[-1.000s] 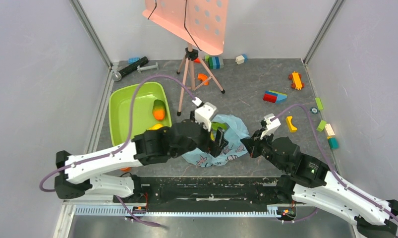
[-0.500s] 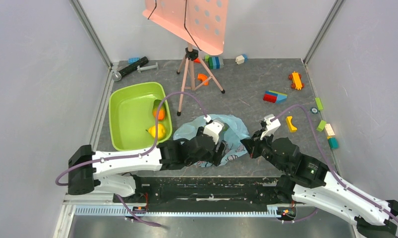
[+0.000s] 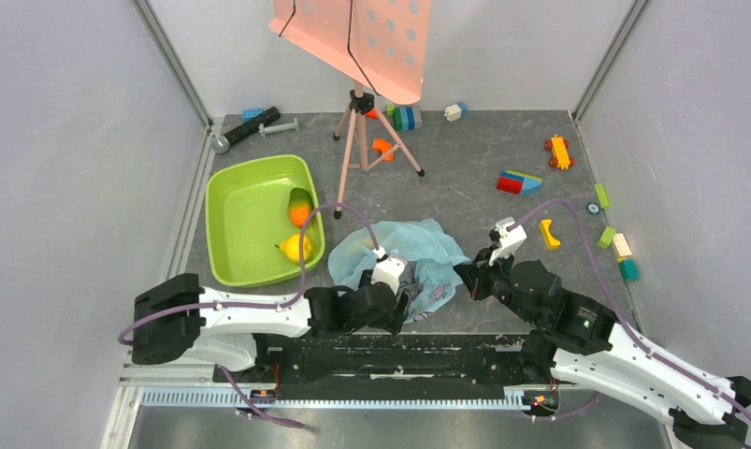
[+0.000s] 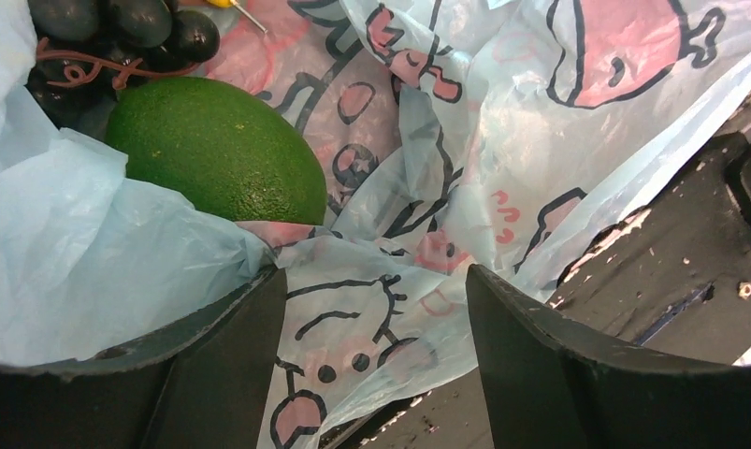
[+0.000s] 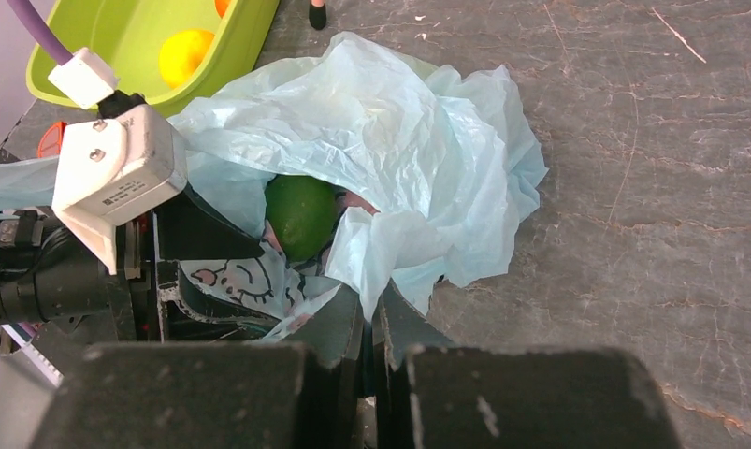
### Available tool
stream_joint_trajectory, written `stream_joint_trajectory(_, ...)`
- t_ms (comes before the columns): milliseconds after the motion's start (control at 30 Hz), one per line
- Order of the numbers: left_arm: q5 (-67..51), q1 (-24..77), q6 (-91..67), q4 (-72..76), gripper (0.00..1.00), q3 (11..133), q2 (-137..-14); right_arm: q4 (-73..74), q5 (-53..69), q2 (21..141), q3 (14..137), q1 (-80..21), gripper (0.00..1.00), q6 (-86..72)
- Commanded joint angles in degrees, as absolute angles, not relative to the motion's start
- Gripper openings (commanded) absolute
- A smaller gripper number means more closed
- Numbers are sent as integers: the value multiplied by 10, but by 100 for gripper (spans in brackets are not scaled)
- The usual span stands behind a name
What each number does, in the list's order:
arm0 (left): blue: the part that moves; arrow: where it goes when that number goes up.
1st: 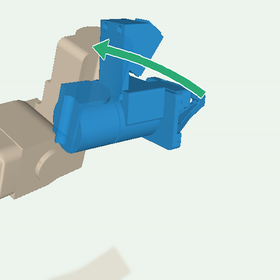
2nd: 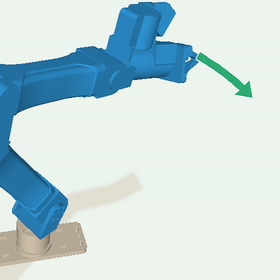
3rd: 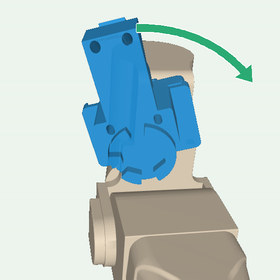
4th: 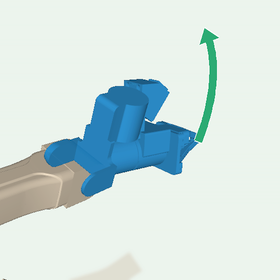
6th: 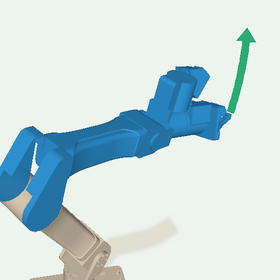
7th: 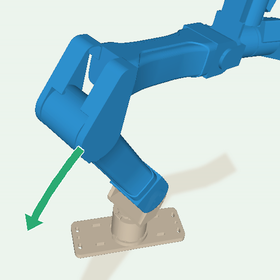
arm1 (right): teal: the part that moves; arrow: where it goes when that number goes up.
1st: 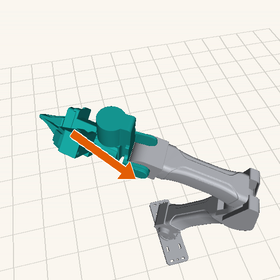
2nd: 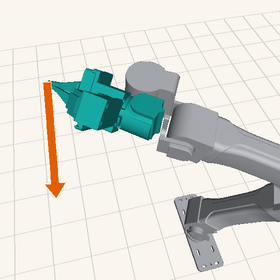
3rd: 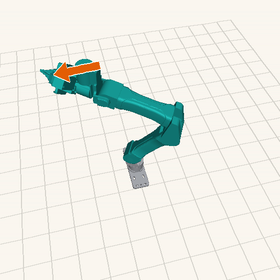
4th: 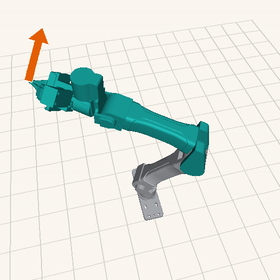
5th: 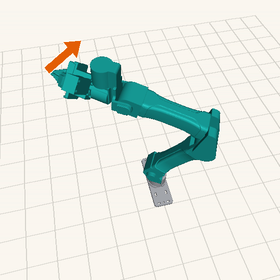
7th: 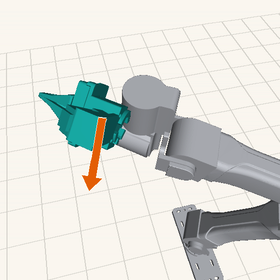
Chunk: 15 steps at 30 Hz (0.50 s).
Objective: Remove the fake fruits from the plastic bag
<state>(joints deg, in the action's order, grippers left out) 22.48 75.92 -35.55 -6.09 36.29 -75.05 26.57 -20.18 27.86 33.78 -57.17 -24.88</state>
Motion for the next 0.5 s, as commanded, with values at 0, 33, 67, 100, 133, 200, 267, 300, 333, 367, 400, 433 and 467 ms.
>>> stream_joint_trajectory(0, 271, 763, -380, -19, 80, 370, -730, 247, -201, 273, 333, -572, 0, -255)
stream_joint_trajectory(33, 282, 762, -373, -21, 83, 378, -723, 247, -201, 272, 333, -572, 0, -256)
stream_joint_trajectory(67, 296, 762, -363, -22, 89, 389, -716, 247, -202, 271, 332, -572, 0, -256)
stream_joint_trajectory(100, 308, 760, -355, -25, 93, 399, -712, 247, -203, 270, 332, -572, 0, -257)
stream_joint_trajectory(133, 318, 758, -344, -26, 96, 411, -709, 247, -203, 269, 332, -572, 0, -257)
stream_joint_trajectory(200, 310, 738, -330, -28, 97, 434, -710, 247, -202, 269, 332, -572, 0, -259)
stream_joint_trajectory(267, 282, 710, -335, -29, 97, 452, -716, 248, -201, 269, 332, -572, 0, -259)
stream_joint_trajectory(300, 270, 696, -341, -29, 97, 456, -720, 248, -201, 269, 332, -572, 0, -259)
stream_joint_trajectory(333, 262, 682, -346, -30, 97, 463, -725, 249, -200, 268, 332, -572, 0, -259)
stream_joint_trajectory(367, 253, 670, -350, -32, 97, 468, -733, 250, -201, 268, 331, -572, 0, -259)
stream_joint_trajectory(400, 249, 659, -355, -38, 97, 476, -742, 251, -202, 267, 331, -572, 0, -260)
stream_joint_trajectory(433, 249, 650, -361, -45, 96, 483, -751, 251, -202, 266, 331, -572, 0, -260)
stream_joint_trajectory(467, 249, 643, -368, -52, 95, 489, -763, 252, -202, 265, 330, -572, 0, -260)
